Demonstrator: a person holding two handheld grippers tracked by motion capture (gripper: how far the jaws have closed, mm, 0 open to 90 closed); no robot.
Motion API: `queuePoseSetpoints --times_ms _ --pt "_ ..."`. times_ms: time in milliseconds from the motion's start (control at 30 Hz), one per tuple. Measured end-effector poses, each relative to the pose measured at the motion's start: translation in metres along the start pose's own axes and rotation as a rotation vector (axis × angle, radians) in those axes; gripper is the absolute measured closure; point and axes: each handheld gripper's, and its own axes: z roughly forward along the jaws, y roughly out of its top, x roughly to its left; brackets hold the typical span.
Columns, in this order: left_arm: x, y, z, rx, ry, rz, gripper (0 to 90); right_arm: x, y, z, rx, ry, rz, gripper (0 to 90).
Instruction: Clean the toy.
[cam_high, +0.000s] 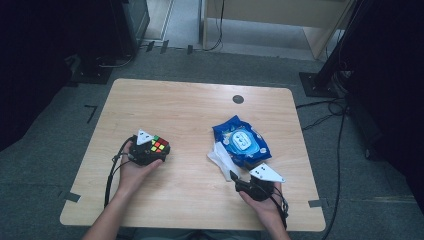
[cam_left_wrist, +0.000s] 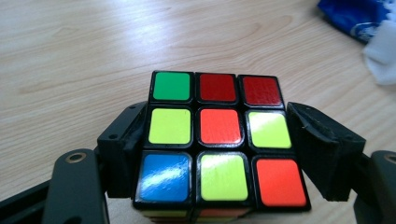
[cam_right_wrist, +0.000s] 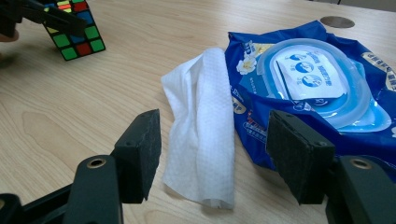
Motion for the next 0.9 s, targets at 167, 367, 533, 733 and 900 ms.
queuePoseSetpoints --times_ms 167,367,533,733,900 --pt "0.005 -0.007 -0.011 -0.006 -0.05 0.062 30.8 -0.002 -0.001 -0.002 0.004 -0.003 0.003 36.2" --pt "0.002 -0.009 -0.012 -0.006 -0.031 0.102 33.5 -0.002 -0.001 -0.002 0.006 -0.006 -0.002 36.2" --pt "-0.007 -0.009 -0.008 -0.019 0.03 0.091 34.1 -0.002 -0.002 -0.003 0.01 -0.008 -0.004 36.4" --pt "-0.014 -0.001 0.005 -0.037 0.115 0.039 34.1 0.001 -0.002 -0.002 0.009 -0.012 -0.01 36.4" --pt "-0.016 0.006 0.017 -0.048 0.166 -0.017 34.2 0.002 -0.004 -0.006 0.012 -0.023 -0.001 36.4"
